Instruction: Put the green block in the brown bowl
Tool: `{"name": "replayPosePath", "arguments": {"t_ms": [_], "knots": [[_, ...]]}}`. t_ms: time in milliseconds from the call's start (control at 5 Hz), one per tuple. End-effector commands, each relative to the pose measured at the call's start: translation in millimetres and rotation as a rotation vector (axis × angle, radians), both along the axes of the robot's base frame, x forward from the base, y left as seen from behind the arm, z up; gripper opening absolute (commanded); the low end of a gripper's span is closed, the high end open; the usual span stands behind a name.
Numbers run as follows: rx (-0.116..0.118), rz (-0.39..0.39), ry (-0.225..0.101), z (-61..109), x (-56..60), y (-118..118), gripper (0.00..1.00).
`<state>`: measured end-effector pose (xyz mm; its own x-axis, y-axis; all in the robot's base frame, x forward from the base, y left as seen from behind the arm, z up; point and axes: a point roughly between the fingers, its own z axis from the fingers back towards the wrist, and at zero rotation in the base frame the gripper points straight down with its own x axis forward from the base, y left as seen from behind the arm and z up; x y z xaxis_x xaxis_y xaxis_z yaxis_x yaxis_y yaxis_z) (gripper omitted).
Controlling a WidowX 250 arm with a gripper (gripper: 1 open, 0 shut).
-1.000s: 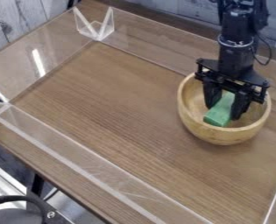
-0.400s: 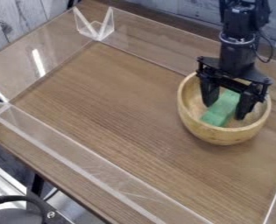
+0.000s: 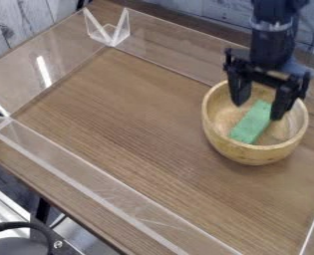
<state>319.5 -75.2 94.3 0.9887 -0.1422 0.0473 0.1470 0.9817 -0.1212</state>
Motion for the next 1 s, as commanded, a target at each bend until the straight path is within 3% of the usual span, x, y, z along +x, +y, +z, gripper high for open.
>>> {"name": "replayPosePath", "arguments": {"t_ms": [0,200,400,800], "knots": [[-0.014,0.012,-0.136,55.2,8.6,9,1.00],[-0.015,0.008,-0.166,76.3,4.4,19,1.00],[-0.005,0.005,-0.174,84.7,-2.0,33,1.00],[0.042,-0.024,-0.139,80.3,-14.1,48,1.00]]}}
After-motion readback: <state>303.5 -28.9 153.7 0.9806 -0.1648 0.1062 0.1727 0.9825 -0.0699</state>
